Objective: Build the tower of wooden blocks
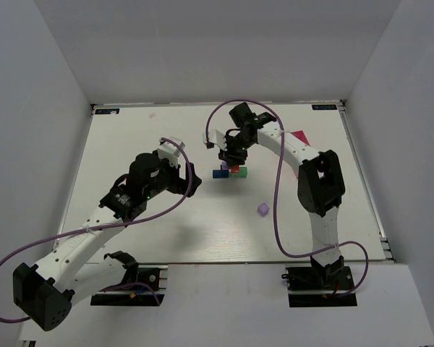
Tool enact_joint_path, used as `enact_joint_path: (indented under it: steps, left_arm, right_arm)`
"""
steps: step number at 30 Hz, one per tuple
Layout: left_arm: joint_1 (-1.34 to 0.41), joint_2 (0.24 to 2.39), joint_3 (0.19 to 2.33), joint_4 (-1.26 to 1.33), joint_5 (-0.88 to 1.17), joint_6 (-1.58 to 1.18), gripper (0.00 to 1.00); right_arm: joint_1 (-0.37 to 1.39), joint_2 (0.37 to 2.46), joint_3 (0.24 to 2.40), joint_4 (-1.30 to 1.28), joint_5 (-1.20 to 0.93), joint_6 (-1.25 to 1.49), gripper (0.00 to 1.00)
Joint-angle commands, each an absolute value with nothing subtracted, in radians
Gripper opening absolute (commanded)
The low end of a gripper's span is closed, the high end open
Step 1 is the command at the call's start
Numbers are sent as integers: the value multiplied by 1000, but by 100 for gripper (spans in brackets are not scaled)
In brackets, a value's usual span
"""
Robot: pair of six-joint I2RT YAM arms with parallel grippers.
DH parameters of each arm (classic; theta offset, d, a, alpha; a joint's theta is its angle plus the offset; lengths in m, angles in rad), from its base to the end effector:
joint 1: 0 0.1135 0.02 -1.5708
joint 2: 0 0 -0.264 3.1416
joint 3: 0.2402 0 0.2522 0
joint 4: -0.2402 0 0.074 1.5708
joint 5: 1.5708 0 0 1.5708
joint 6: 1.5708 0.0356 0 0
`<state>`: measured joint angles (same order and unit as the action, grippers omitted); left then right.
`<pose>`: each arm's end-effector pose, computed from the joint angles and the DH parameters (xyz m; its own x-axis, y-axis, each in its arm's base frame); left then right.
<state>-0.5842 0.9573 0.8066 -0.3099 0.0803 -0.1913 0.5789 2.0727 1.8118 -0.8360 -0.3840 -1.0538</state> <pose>0.1797 -0.1222 0.3032 -0.4799 0.0901 -0.8727 0.5281 0.8240 -0.2053 0.3677 0.2563 0.2445 0.1972 -0.8340 -0.5153 -0.9689 -0.0858 -0.2320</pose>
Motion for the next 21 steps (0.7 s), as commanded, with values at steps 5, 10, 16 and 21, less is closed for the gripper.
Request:
enact_joint_path:
  steps: [5, 10, 16, 21]
  left_arm:
    - [-580, 931, 802, -299, 94, -183, 100]
    - [-580, 931, 802, -299, 94, -183, 100]
    - [-580, 931, 802, -299, 94, -183, 100]
    - [-580, 931, 802, -299, 94, -183, 100]
  right_arm:
    - [586, 2062, 1802, -824, -385, -1049, 56]
    - [587, 2048, 1792, -804, -388, -1037, 90]
    - [586, 2026, 1770, -781, -394, -1031, 90]
    - [581, 1990, 1750, -770, -394, -1023, 90]
